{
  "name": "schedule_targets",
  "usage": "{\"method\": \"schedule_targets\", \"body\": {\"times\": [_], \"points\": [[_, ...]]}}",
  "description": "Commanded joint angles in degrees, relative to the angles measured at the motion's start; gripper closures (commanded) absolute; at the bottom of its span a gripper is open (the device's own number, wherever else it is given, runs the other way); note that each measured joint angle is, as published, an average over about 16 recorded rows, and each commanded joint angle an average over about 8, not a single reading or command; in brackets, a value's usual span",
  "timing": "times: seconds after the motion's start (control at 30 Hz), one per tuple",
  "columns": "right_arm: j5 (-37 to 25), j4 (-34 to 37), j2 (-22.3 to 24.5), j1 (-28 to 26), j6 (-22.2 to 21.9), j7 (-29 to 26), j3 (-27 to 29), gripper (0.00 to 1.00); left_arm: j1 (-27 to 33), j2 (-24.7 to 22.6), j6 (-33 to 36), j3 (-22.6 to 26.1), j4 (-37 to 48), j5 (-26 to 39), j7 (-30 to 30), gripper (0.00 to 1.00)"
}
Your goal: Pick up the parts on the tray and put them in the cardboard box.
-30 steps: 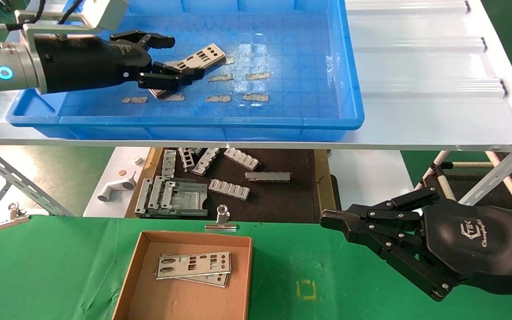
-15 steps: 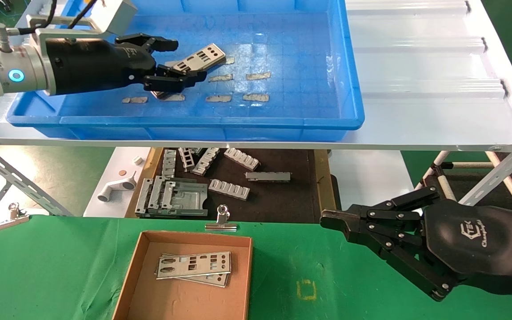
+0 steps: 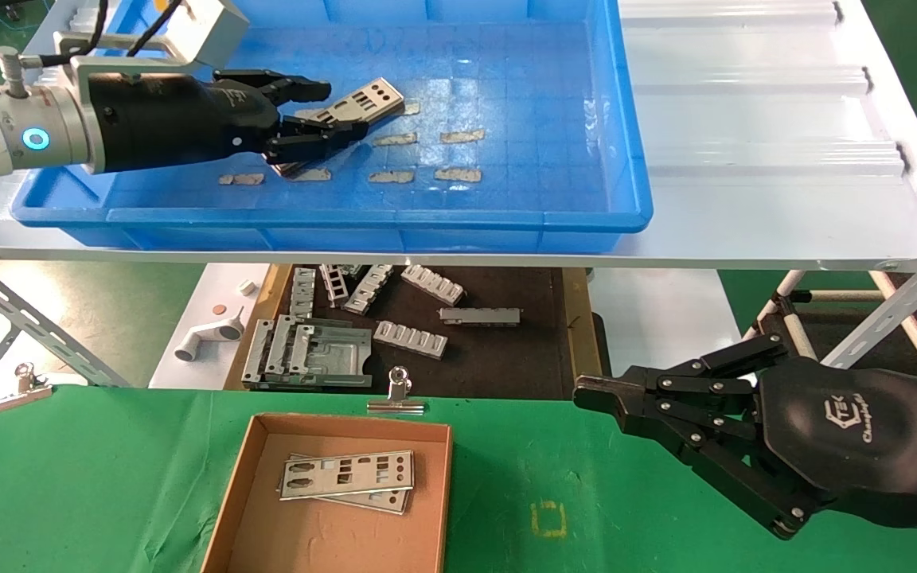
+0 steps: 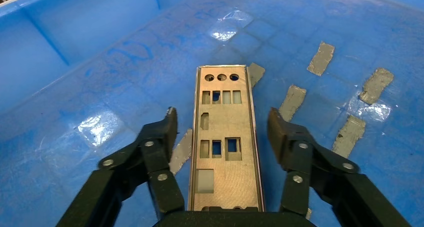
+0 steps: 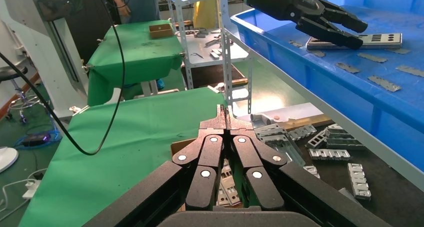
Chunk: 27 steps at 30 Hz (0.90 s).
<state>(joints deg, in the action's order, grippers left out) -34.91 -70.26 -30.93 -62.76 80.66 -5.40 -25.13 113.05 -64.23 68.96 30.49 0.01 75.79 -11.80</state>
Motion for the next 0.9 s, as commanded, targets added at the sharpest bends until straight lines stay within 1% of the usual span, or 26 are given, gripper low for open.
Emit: {"method": "schedule_targets", "body": {"times": [0.03,0.67,0.8,0.9], "points": [[0.00,0.00,0.00,0.00,0.00,0.00,0.00,1.00,0.03,-0.02,-0.01,-0.02,-0.02,-0.03,0.02,1.00],[0.00,0.00,0.00,0.00,0.00,0.00,0.00,1.00,0.57,0.39,-0.11,-0.53,-0.39,-0.75,-0.47,1.00],[0.00,0.00,0.00,0.00,0.00,0.00,0.00,1.00,1.52,1.11,0.98,-0.95,-0.79,-1.35,-0.60,1.00],[0.00,0.00,0.00,0.00,0.00,0.00,0.00,1.00,2.48,1.99,3.25,-1.25,-1.30,-1.81,-0.71,1.00]]}}
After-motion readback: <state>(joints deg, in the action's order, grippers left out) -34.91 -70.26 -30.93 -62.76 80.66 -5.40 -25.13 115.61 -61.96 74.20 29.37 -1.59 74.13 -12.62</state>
